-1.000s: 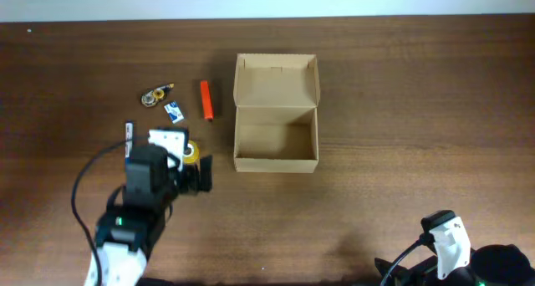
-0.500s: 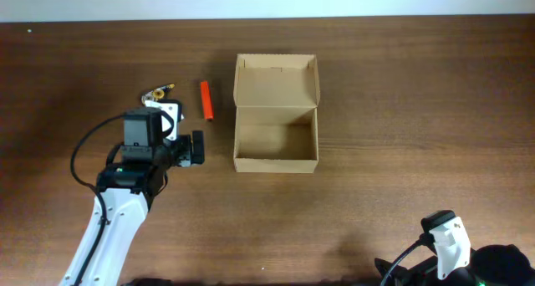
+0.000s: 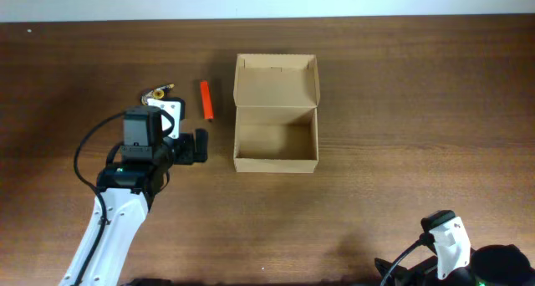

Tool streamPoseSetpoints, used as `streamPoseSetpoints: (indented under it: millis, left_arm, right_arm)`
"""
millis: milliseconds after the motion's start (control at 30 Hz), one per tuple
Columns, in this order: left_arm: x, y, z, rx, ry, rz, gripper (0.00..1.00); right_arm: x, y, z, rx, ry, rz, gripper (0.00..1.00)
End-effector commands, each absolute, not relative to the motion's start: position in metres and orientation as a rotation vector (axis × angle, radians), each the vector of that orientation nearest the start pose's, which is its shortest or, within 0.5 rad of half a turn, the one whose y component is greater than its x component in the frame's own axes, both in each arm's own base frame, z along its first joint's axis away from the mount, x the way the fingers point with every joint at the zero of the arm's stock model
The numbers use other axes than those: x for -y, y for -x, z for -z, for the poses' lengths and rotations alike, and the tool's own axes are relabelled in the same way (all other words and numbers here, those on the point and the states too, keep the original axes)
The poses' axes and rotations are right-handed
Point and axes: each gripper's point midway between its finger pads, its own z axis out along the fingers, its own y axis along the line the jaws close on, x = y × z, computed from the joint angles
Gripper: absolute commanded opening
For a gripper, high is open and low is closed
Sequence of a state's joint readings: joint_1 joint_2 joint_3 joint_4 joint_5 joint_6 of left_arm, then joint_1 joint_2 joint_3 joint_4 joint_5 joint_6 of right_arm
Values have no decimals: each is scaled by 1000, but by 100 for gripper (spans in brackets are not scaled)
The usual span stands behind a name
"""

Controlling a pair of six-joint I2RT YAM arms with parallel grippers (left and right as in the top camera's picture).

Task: Pack container
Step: 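Reach the left gripper over the red lighter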

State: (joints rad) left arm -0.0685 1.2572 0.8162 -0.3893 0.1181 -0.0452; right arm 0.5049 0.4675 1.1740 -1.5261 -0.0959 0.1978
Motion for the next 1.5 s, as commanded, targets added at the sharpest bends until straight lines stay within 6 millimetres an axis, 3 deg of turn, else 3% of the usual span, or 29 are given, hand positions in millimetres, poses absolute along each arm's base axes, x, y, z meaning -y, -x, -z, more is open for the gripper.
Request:
streamPoseSetpoints:
  millis: [0, 167, 367, 800, 933, 1200, 1467]
  left_arm:
    - [45, -362, -151, -2334, -105, 200, 99]
    - [32, -378, -159, -2270, -102, 87, 99]
    - [18, -395, -141, -2320, -59, 60, 99]
    - [19, -455, -126, -2409, -79, 48, 99]
    - [33, -468, -116, -2420, -175, 30, 99]
    - [45, -486, -91, -2466, -174, 42, 99]
    - [68, -505, -65, -2501, -211, 36, 99]
  right_arm:
    - [-63, -78, -257, -2394, 434, -445, 99]
    - [-63, -78, -257, -2394, 434, -445, 99]
    - [-63, -78, -257, -2394, 434, -445, 99]
    - [-63, -78, -257, -2394, 434, -445, 99]
    - [-63, -78, -257, -2394, 434, -445, 99]
    - [-63, -78, -257, -2394, 434, -445, 99]
    - [-63, -78, -257, -2394, 434, -445, 100]
